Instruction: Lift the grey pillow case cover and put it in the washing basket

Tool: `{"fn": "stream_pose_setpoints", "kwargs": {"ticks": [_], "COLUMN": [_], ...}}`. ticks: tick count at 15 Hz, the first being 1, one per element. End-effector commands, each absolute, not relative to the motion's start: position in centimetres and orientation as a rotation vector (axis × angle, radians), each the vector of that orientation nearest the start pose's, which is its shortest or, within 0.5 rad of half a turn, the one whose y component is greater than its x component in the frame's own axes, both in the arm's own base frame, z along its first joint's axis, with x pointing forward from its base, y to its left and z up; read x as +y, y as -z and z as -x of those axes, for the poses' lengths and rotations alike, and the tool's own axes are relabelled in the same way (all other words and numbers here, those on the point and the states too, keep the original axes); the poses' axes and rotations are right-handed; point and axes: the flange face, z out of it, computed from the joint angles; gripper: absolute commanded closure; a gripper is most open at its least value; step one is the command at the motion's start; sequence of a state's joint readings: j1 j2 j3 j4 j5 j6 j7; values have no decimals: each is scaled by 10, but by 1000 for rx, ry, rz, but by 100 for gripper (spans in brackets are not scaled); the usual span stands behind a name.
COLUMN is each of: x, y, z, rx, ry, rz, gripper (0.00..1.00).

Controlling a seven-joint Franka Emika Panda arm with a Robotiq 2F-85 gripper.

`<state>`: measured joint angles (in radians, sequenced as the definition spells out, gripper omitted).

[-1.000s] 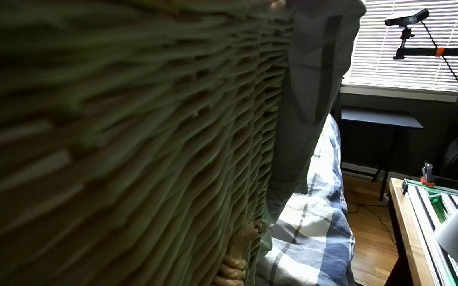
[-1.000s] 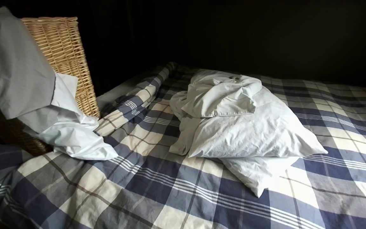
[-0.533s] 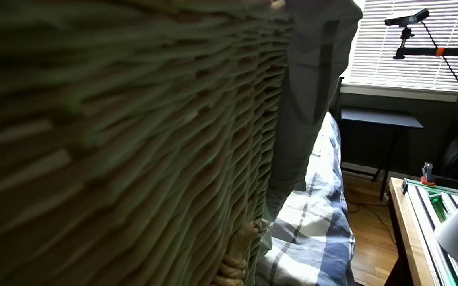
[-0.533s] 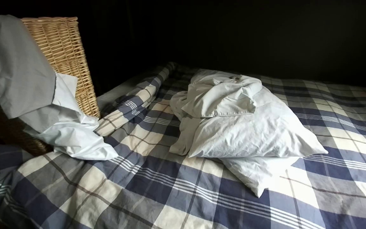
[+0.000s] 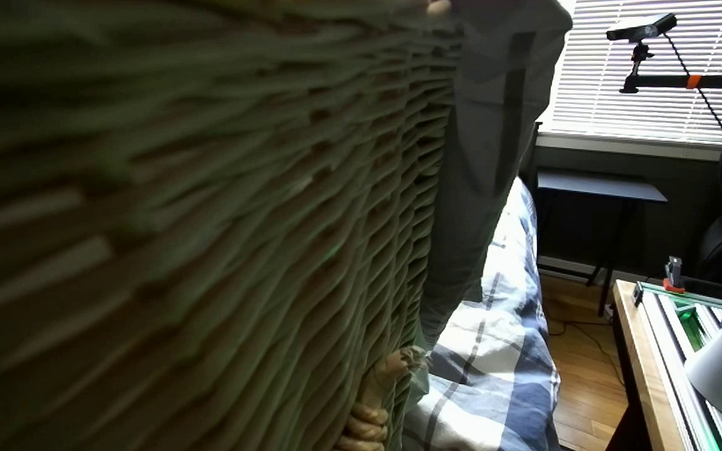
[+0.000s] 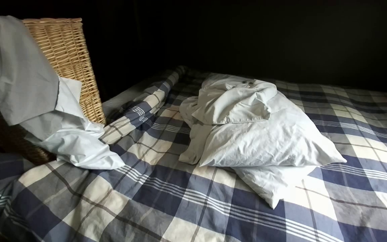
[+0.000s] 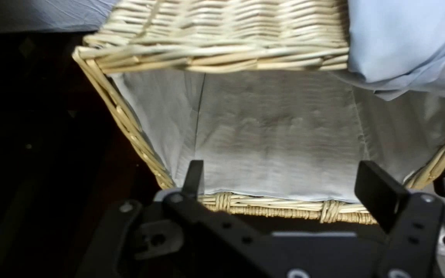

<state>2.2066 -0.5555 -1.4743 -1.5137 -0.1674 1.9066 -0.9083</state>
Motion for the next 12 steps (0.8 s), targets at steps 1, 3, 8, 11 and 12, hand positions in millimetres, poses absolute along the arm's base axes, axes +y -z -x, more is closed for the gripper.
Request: {"fn": "stream_pose_setpoints", "kwargs": {"ticks": [1,3,8,11,12], "x": [175,145,86,72,66], "y": [-676,-686,-681,-650,-638], "z": [-539,-523,-451,-429,-424], "rx": [-1729,-1613,-1343,-1143,-1074], "ry": [564,488,351,312,310], "rz": [2084,2145,2240,2271,2268], "gripper": [0,0,0,0,0]}}
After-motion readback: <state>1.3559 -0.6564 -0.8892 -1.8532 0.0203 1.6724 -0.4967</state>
